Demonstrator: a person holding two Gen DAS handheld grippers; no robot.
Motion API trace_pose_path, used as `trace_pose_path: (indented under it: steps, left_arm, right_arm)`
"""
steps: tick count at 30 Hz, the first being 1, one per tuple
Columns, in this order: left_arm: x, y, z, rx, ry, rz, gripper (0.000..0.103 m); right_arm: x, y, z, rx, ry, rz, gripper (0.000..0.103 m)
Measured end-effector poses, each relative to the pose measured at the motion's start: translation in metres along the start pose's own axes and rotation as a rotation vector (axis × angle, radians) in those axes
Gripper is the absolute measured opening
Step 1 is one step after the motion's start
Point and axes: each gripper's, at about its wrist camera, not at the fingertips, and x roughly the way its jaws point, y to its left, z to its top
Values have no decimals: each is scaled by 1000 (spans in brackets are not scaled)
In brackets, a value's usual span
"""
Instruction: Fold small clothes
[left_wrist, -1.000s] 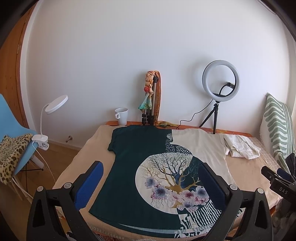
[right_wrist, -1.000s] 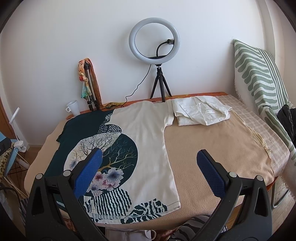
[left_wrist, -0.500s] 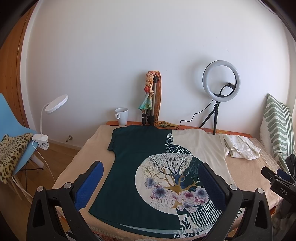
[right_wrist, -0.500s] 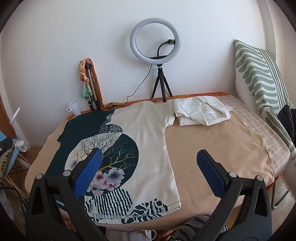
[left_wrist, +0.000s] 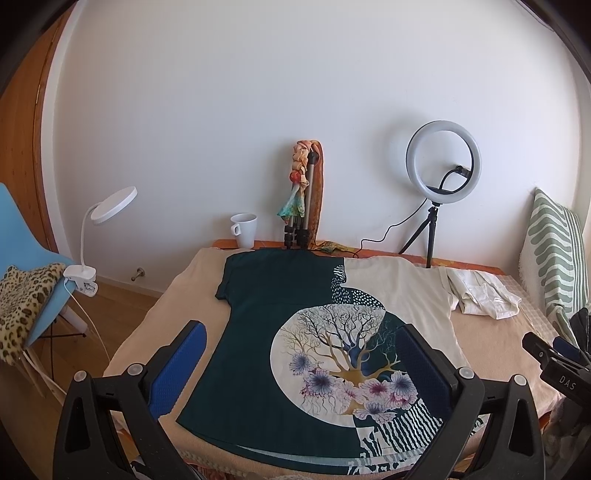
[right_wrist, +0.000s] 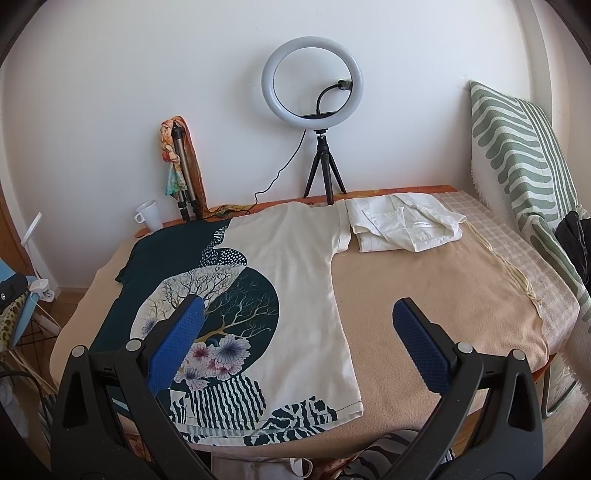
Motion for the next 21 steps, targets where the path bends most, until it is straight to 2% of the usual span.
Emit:
trace_pose_path:
  steps: [21]
  left_arm:
    - [9, 8, 3, -6, 15, 7, 103]
  right_arm:
    - [6, 7, 0, -6, 3, 5, 103]
